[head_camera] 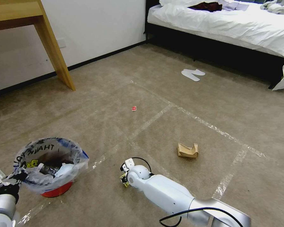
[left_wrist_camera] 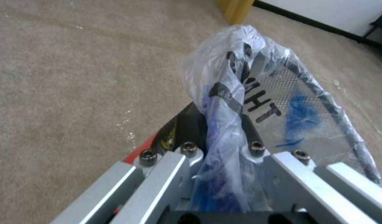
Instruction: Pick up the trash bin and place the garbage on the floor into it.
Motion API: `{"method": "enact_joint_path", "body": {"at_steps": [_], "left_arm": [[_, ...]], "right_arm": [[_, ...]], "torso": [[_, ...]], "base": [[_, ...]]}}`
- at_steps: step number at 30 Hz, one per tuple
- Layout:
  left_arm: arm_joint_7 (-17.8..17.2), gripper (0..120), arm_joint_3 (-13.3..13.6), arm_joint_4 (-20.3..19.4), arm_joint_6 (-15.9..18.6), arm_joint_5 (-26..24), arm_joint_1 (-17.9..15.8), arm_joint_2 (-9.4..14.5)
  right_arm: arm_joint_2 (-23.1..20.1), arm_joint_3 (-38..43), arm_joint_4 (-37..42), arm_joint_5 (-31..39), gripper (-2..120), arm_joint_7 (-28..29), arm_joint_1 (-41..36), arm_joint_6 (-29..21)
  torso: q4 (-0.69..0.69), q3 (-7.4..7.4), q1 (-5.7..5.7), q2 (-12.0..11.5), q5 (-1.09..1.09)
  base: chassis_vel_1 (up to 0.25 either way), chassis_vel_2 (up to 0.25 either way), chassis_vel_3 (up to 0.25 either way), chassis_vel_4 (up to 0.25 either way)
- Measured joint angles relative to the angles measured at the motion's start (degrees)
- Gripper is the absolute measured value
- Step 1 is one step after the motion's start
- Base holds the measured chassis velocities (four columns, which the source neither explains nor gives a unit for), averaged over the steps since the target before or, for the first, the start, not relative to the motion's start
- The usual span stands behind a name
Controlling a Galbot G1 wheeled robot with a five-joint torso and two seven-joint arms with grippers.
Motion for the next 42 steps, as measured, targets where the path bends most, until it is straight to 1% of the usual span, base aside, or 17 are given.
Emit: {"method": "enact_joint_path", "body": {"at_steps": [9, 11, 12, 13, 14, 15, 17, 18, 20, 36, 42], "left_arm": [[-0.03, 5, 0.17, 0.0, 0.0, 0.0, -0.02, 0.04], [-0.03, 5, 0.32, 0.0, 0.01, 0.13, -0.01, -0.15], [-0.03, 5, 0.32, 0.0, 0.01, 0.13, -0.01, -0.15], [-0.02, 5, 0.33, 0.0, 0.01, 0.14, 0.0, -0.17], [0.0, 5, 0.33, 0.0, -0.01, 0.19, 0.06, -0.18], [0.0, 5, 0.33, 0.0, -0.01, 0.19, 0.06, -0.18], [0.03, 5, 0.32, -0.01, -0.06, 0.24, 0.17, -0.21], [0.03, 5, 0.32, -0.01, -0.06, 0.24, 0.17, -0.21], [0.07, 5, 0.32, -0.08, -0.09, 0.28, 0.24, -0.26], [0.36, 5, 0.93, 0.02, -0.1, 1.05, -0.03, -0.73], [0.36, 5, 0.75, 0.12, 0.06, 0.94, 0.04, -0.39]], "right_arm": [[-0.28, 0.23, -0.14, -0.29, 33, -0.01, -0.24, 0.17], [-0.34, 0.23, -0.14, -0.41, 28, 0.0, -0.43, 0.18], [-0.34, 0.23, -0.14, -0.41, 28, 0.0, -0.43, 0.18], [-0.34, 0.23, -0.16, -0.44, 24, 0.0, -0.45, 0.18], [-0.35, 0.21, -0.22, -0.47, 18, 0.0, -0.5, 0.18], [-0.35, 0.21, -0.22, -0.47, 18, 0.0, -0.5, 0.18], [-0.43, 0.19, -0.29, -0.59, 8, -0.03, -0.59, 0.23], [-0.43, 0.19, -0.29, -0.59, 8, -0.03, -0.59, 0.23], [-0.47, 0.18, -0.32, -0.78, 0, -0.25, -0.67, 0.3], [-1.79, 0.32, 0.56, -1.25, 0, -0.92, -0.73, 1.22], [-3.54, 1.93, 3.8, -0.44, 0, -0.67, -0.97, 1.64]], "torso": [[0.0, 0.0, 0.0, 0.0, 0.0], [0.0, 0.0, 0.0, 0.0, 0.0], [0.0, 0.0, 0.0, 0.0, 0.0], [0.0, 0.0, 0.0, 0.0, 0.0], [0.0, 0.0, 0.0, 0.0, 0.0], [0.0, 0.0, 0.0, 0.0, 0.0], [0.0, 0.0, 0.0, 0.0, 0.0], [0.0, 0.0, 0.0, 0.0, 0.0], [0.0, 0.0, 0.0, 0.0, 0.0], [0.0, 0.0, 0.0, 0.0, 0.0], [0.0, 0.0, 0.0, 0.0, 0.0]], "base": [[0.0, 0.0, 0.0, 0.0], [0.0, 0.0, 0.0, 0.0], [0.0, 0.0, 0.0, 0.0], [0.0, 0.0, 0.0, 0.0], [0.0, 0.0, 0.0, 0.0], [0.0, 0.0, 0.0, 0.0], [0.0, 0.0, 0.0, 0.0], [0.0, 0.0, 0.0, 0.0], [0.0, 0.0, 0.0, 0.0], [0.0, 0.0, 0.0, 0.0], [0.0, 0.0, 0.0, 0.0]]}}
